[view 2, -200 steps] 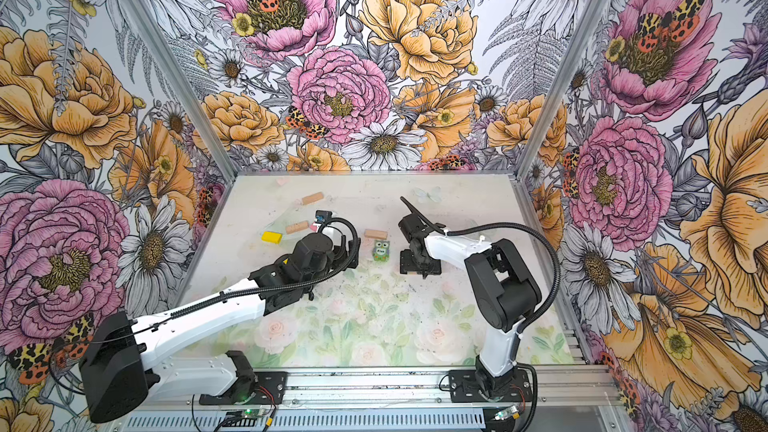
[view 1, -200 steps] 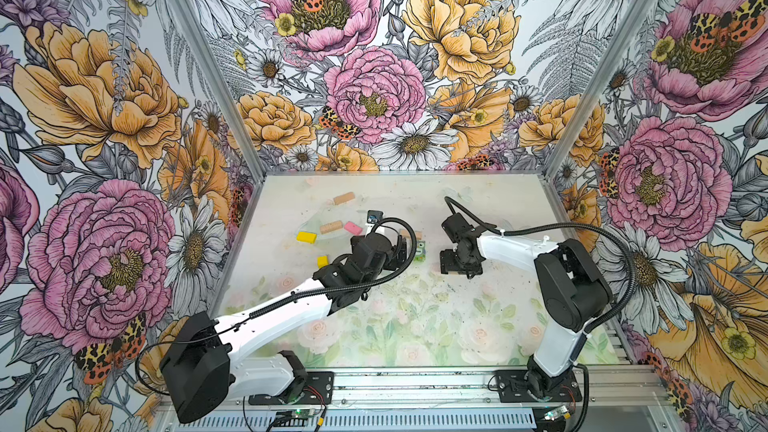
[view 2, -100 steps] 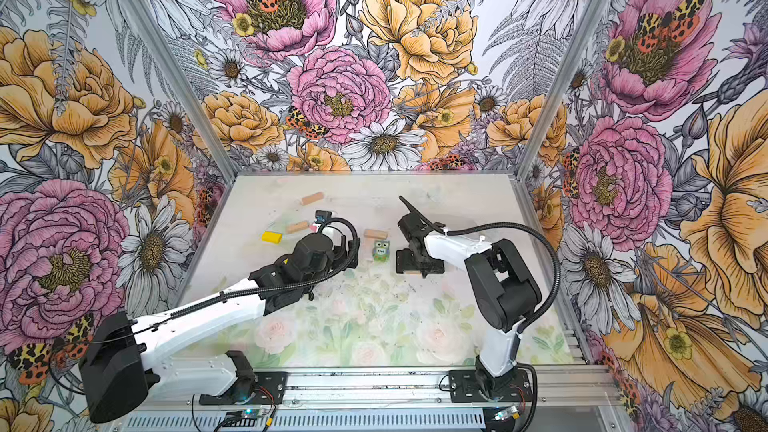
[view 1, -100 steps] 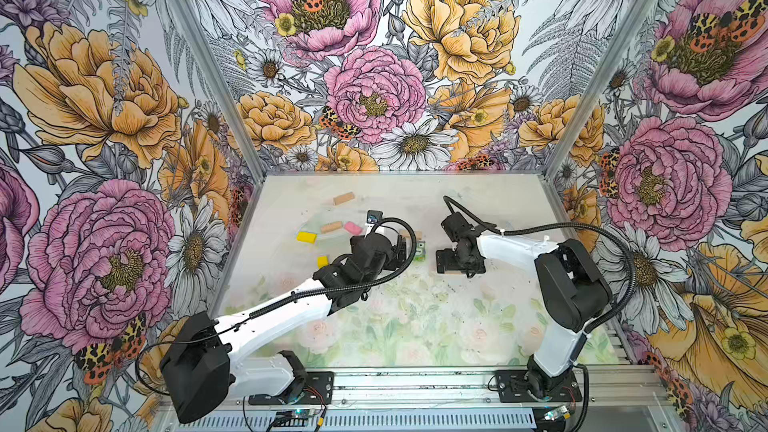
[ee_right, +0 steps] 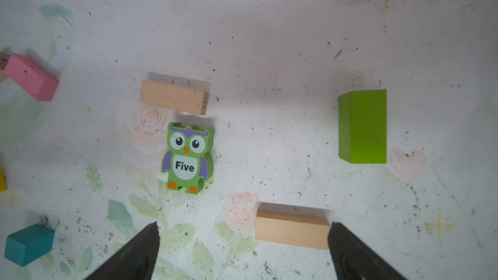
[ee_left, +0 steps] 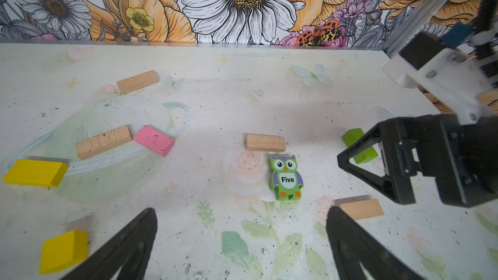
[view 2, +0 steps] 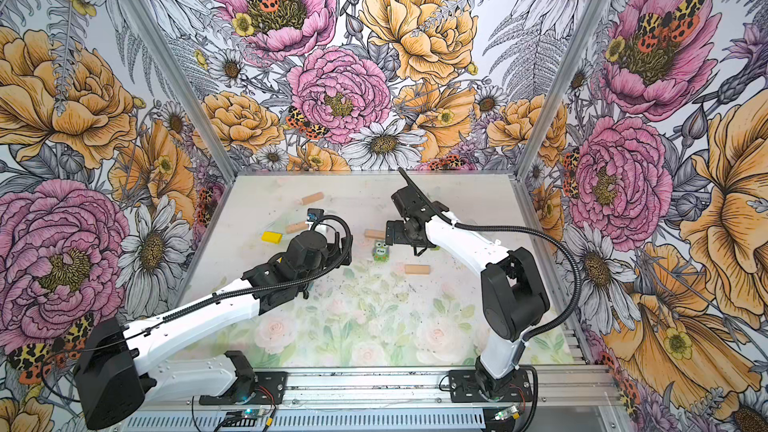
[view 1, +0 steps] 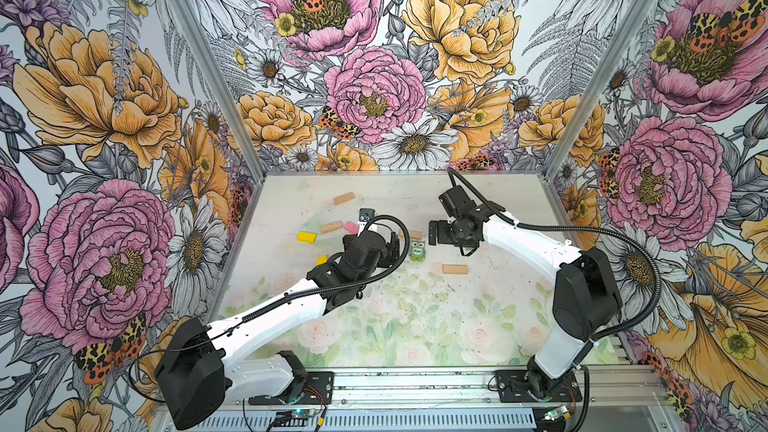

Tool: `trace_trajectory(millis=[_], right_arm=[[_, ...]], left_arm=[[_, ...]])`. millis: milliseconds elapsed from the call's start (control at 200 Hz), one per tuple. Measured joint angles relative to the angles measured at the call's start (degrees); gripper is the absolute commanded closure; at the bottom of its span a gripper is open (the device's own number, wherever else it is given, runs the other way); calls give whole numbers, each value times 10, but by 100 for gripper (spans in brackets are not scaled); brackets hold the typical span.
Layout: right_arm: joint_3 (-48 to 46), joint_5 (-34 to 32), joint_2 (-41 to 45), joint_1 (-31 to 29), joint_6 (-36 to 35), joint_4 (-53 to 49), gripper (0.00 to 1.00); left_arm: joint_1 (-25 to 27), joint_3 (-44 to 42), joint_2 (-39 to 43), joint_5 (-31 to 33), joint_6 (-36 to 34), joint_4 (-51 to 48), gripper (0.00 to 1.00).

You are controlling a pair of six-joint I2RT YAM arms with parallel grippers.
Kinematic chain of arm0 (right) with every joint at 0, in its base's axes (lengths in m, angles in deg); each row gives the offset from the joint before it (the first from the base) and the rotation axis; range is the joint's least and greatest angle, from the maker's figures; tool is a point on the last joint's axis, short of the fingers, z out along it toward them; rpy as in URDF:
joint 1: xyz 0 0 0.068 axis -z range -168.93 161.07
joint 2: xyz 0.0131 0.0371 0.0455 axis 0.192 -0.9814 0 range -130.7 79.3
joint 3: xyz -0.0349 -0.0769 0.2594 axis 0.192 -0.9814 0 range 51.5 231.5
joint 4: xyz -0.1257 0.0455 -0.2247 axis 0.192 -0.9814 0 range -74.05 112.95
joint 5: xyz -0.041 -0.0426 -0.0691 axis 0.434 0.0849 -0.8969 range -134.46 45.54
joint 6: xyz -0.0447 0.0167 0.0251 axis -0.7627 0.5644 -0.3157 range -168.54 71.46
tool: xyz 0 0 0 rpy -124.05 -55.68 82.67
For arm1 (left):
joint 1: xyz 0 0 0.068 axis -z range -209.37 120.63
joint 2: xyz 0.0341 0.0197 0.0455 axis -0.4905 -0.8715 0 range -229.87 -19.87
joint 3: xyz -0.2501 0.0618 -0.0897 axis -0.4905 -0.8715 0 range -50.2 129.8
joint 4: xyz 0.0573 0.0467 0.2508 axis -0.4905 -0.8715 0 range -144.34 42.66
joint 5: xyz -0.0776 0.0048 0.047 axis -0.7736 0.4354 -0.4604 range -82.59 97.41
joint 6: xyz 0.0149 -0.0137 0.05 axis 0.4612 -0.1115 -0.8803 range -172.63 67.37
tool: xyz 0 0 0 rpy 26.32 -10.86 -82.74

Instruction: Build the wood block tower

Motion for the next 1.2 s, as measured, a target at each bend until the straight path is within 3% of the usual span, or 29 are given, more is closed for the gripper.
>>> trace_trajectory(millis=[450, 1201], right_arm=[[191, -11, -177, -27, 24, -27, 0], [366, -33, -325, -44, 44, -92, 0]], left_arm=[[-22, -29, 60, 4, 4, -34, 1], [-73, -106, 161, -17, 19, -34, 1]])
